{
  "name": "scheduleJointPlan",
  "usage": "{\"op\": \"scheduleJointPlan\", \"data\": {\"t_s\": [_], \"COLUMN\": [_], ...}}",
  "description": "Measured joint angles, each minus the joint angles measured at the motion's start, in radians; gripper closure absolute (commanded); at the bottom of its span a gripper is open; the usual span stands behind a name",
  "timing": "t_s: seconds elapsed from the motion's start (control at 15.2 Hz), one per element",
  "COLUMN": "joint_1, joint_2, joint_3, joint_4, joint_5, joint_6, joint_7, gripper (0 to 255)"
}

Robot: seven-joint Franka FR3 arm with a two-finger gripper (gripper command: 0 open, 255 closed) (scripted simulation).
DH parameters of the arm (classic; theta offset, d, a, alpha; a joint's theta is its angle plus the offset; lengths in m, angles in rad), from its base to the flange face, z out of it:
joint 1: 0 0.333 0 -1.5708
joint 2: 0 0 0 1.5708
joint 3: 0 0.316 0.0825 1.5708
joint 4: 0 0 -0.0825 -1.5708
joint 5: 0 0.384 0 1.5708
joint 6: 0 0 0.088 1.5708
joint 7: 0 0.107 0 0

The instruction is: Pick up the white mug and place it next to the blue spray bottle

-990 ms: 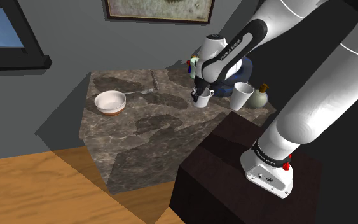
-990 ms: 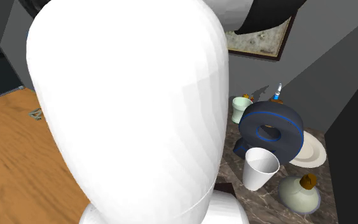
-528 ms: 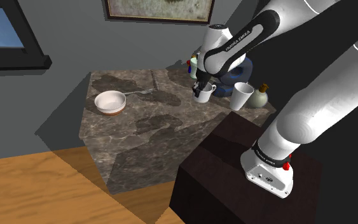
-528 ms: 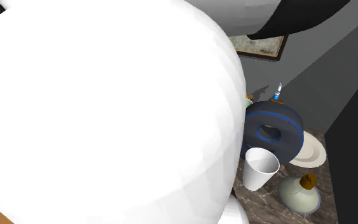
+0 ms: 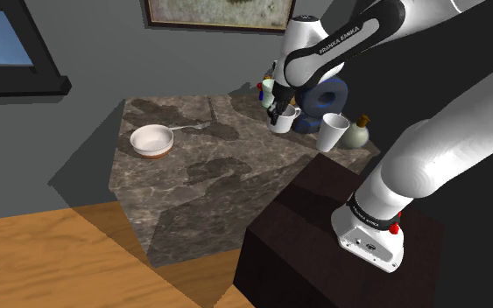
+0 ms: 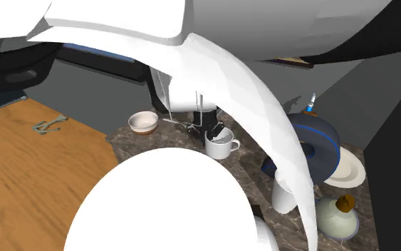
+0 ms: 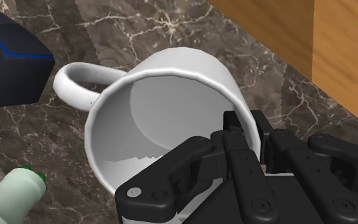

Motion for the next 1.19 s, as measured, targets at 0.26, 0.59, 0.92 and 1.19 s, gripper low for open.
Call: {"op": "scheduleJointPlan", "data": {"t_s": [0.26, 0.59, 0.92, 1.19], "joint_1": [0.002, 0.003, 0.004, 0.006], "joint_2": [-0.045, -0.092, -0.137, -0.163], "joint_3": [0.002, 0.003, 0.005, 0.008], "joint_4": [0.020, 0.054, 0.093, 0.128], "joint_5": [0.004, 0.008, 0.012, 0.016], "joint_6": [-0.066, -0.146, -0.230, -0.291], "joint_7": [-0.003, -0.009, -0.014, -0.016], "gripper": [255, 255, 255, 255]}}
